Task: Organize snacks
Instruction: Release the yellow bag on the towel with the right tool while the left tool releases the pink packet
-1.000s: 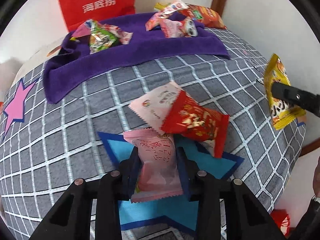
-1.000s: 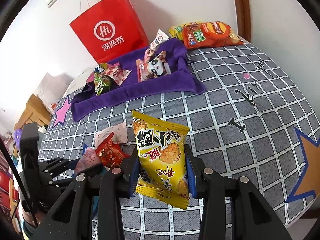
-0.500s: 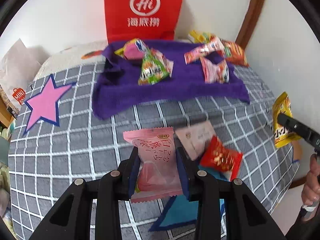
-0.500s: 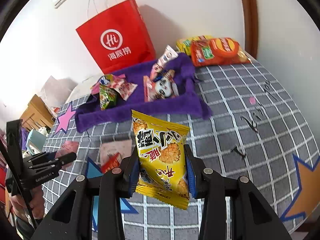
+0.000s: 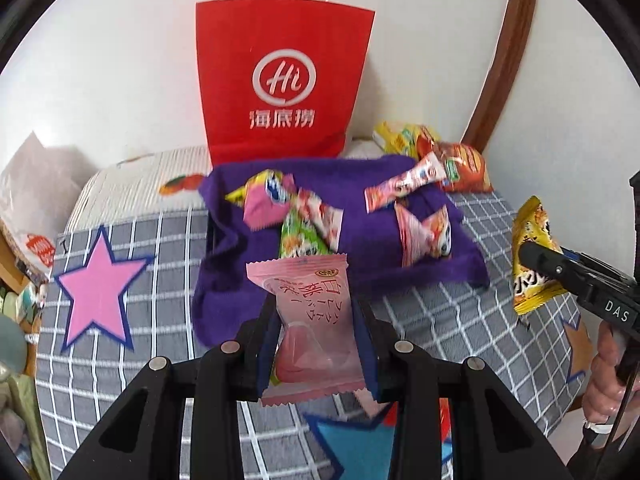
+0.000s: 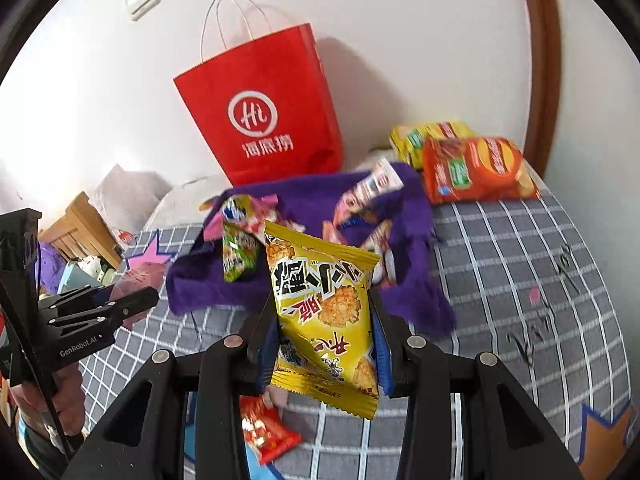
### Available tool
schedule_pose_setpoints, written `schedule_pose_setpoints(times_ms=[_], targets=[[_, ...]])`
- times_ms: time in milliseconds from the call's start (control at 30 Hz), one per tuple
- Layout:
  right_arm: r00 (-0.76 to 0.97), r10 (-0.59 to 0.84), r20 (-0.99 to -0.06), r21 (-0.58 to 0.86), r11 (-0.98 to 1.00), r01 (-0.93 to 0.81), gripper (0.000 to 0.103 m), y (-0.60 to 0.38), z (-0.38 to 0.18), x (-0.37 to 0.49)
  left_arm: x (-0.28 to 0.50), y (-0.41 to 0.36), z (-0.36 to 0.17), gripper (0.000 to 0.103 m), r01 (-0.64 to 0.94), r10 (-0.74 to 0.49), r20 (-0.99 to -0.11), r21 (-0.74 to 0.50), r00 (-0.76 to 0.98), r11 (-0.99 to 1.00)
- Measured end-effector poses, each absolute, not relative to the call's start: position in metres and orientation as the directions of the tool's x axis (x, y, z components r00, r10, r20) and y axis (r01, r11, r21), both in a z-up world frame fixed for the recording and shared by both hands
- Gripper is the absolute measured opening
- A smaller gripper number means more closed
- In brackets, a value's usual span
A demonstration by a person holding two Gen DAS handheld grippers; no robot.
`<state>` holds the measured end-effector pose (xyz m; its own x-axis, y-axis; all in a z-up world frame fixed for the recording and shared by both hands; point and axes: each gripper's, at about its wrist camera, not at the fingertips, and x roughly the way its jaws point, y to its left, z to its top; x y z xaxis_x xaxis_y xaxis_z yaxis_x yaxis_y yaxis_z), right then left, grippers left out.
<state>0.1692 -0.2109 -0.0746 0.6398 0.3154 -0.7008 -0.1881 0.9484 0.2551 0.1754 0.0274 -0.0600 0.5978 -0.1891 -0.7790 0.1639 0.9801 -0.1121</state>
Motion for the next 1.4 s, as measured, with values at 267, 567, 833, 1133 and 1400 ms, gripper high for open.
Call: schedule_pose_setpoints(times_ms=[267, 567, 833, 1133, 1400], targets=[[0.65, 0.336, -0.681, 0.247, 0.942, -0.227, 0.04, -0.199, -0.058, 0.217, 0.213, 0.025, -0.048, 0.034, 0.155, -0.187, -0.76, -0.115, 0.623, 0.981], [0.641, 0.337, -0.689, 0.237, 0.941, -0.24, 0.04, -0.191, -0.063, 0.266, 0.254, 0.017, -0.047, 0.034, 0.155, -0.216, -0.754, -0.151, 0.621, 0.976], [0.62, 0.34, -0.707, 0.243, 0.94, -0.238, 0.04, -0.188, -0.076, 0.305, 0.284, 0.005, -0.057, 0.034, 0.169, -0.225, -0.755, -0.153, 0.616, 0.974], [0.545, 0.343, -0.765, 0.256, 0.939, -0.231, 0.04, -0.183, -0.12, 0.333, 0.31, -0.004, -0.085, 0.034, 0.176, -0.252, -0.782, -0.183, 0.57, 0.967], [0.512, 0.35, -0.784, 0.26, 0.935, -0.242, 0.04, -0.182, -0.141, 0.34, 0.317, -0.02, -0.107, 0.034, 0.206, -0.278, -0.797, -0.195, 0.536, 0.959]])
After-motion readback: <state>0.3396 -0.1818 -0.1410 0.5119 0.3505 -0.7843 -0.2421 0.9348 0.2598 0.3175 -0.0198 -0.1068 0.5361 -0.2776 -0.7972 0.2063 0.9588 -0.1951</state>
